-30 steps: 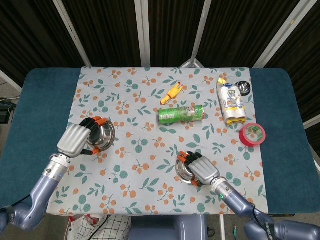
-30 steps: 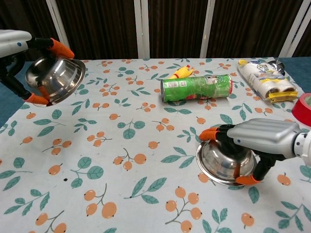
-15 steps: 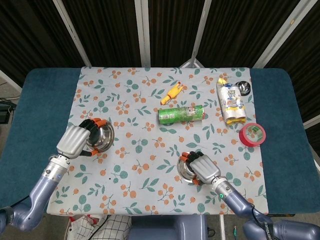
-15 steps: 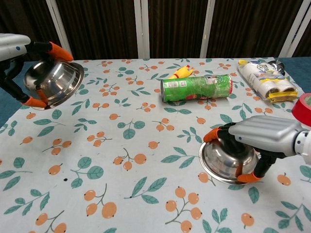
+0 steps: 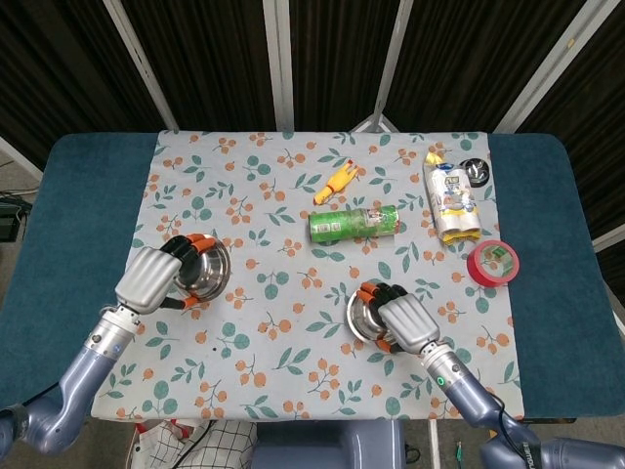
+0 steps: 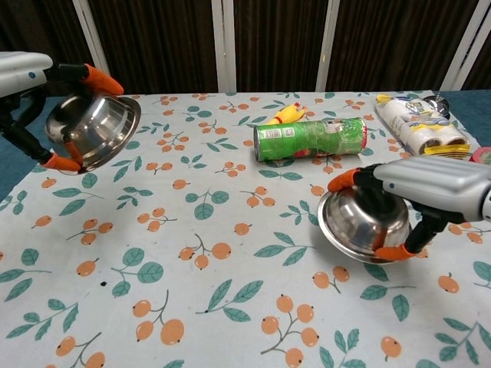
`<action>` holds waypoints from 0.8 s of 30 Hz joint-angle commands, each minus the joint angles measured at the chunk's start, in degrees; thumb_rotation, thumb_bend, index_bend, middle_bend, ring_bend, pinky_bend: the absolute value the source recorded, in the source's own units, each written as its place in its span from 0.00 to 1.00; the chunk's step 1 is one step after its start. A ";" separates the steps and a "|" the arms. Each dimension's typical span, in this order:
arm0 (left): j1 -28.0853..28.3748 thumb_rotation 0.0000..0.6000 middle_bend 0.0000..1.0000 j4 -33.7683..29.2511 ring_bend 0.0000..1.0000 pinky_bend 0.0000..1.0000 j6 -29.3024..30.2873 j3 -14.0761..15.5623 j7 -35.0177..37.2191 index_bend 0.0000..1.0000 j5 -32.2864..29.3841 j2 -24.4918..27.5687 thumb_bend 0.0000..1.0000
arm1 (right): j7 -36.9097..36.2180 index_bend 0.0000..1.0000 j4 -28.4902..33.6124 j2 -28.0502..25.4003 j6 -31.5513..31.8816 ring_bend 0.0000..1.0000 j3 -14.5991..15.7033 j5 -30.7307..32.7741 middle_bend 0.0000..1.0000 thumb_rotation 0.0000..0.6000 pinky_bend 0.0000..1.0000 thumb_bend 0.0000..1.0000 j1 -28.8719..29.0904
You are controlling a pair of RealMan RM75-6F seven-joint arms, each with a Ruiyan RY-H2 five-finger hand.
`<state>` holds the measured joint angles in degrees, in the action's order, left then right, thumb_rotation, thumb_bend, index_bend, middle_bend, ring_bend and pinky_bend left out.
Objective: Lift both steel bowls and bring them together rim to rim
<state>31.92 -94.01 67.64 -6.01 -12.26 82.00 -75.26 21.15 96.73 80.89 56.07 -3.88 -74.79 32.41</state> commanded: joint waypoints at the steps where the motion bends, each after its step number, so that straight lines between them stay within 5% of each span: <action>1: -0.19 1.00 0.60 -0.28 0.52 0.71 1.38 0.34 1.60 0.43 2.26 0.06 0.31 | -5.27 0.93 1.05 -1.46 3.12 0.92 -1.27 -2.70 0.87 1.00 1.00 0.39 -1.18; 7: 0.09 1.00 0.60 0.62 0.52 0.71 4.19 0.36 6.22 0.45 7.01 -1.63 0.31 | -22.16 0.93 3.26 -3.08 4.77 0.92 -4.76 -2.47 0.87 1.00 1.00 0.39 -2.39; 13: 0.14 1.00 0.60 4.26 0.52 0.71 9.39 0.58 11.04 0.45 13.28 -4.40 0.31 | -44.74 0.93 3.45 -3.66 4.07 0.92 -11.63 3.57 0.87 1.00 1.00 0.39 -3.51; 19: 0.24 1.00 0.60 8.40 0.52 0.71 14.06 0.80 16.11 0.45 17.64 -7.48 0.31 | -70.33 0.93 7.29 -9.82 -13.67 0.92 -17.91 13.22 0.87 1.00 1.00 0.39 -1.72; 24: 1.08 1.00 0.60 10.51 0.52 0.71 15.01 0.68 17.47 0.45 19.21 -9.65 0.31 | -76.27 0.93 6.43 -11.31 -21.55 0.92 -19.77 13.28 0.87 1.00 1.00 0.40 0.25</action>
<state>32.72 -83.81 82.54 -5.26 5.07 100.93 -84.52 -48.38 102.17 72.47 42.19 -19.93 -64.82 31.00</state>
